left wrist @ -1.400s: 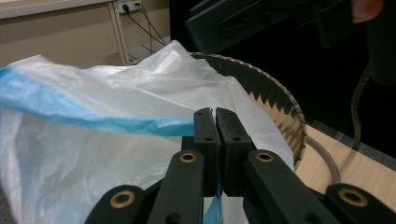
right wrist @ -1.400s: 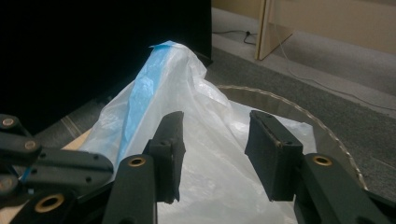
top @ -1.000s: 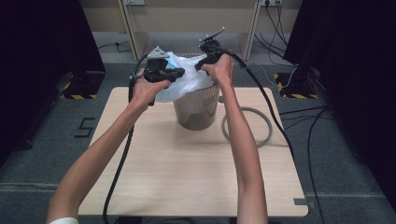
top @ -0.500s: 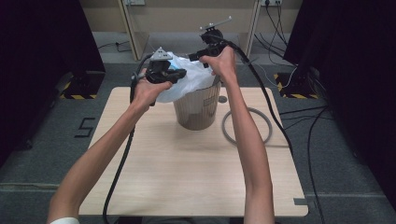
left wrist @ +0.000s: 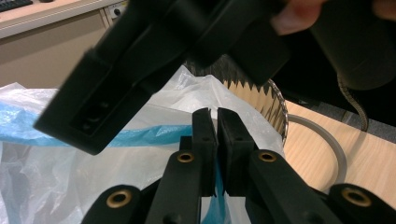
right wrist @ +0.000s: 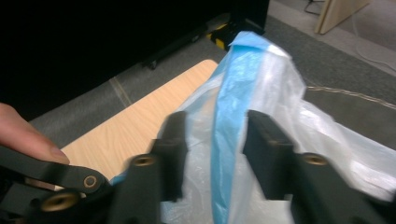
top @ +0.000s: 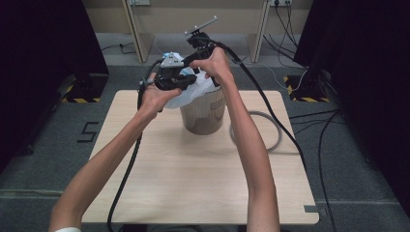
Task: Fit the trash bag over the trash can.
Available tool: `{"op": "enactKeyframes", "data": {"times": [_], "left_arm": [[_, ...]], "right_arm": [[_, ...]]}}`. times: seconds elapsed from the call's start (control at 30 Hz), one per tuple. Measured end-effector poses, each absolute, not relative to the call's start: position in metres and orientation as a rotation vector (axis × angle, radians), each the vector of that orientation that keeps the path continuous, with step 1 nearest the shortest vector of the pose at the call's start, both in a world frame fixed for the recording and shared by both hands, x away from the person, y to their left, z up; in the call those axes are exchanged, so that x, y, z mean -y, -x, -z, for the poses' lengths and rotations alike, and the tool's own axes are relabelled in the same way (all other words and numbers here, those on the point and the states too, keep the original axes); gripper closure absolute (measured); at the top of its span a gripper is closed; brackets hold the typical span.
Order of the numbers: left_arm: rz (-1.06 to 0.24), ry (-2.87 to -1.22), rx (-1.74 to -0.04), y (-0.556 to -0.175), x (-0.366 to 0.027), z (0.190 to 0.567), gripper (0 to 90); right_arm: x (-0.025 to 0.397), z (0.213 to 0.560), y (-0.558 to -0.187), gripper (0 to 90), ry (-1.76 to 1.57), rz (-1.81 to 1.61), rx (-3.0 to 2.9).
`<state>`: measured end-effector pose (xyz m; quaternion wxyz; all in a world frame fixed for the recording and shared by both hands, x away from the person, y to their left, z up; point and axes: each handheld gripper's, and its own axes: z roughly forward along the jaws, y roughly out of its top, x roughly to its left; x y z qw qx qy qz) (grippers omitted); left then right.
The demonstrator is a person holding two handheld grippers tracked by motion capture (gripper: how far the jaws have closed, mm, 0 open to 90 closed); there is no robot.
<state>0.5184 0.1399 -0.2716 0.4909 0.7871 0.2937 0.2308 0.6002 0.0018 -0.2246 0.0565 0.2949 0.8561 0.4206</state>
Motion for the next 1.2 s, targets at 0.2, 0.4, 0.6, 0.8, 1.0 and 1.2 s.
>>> {"op": "enactKeyframes", "data": {"times": [0.2,0.4,0.6,0.8,1.0,1.2], "left_arm": [[-0.559,-1.907,-0.710,-0.518,-0.144,0.272,83.9],[-0.555,-1.898,-0.712,-0.517,-0.145,0.273,77.3],[-0.558,-1.898,-0.711,-0.514,-0.148,0.270,67.9],[-0.555,-1.923,-0.705,-0.515,-0.149,0.273,72.5],[-0.560,-1.928,-0.690,-0.511,-0.148,0.271,73.1],[-0.546,-1.924,-0.686,-0.511,-0.146,0.272,73.4]], "right_arm": [[0.004,0.226,-0.603,90.0,-0.866,-1.177,-2.571],[0.013,0.222,-0.602,90.0,-0.892,-1.143,-2.531],[0.029,0.227,-0.608,90.0,-0.952,-1.080,-2.478],[0.027,0.224,-0.604,70.3,-0.947,-1.234,-2.448],[0.011,0.231,-0.604,47.5,-0.979,-1.266,-2.489],[0.003,0.241,-0.608,66.2,-0.909,-1.251,-2.569]]}}
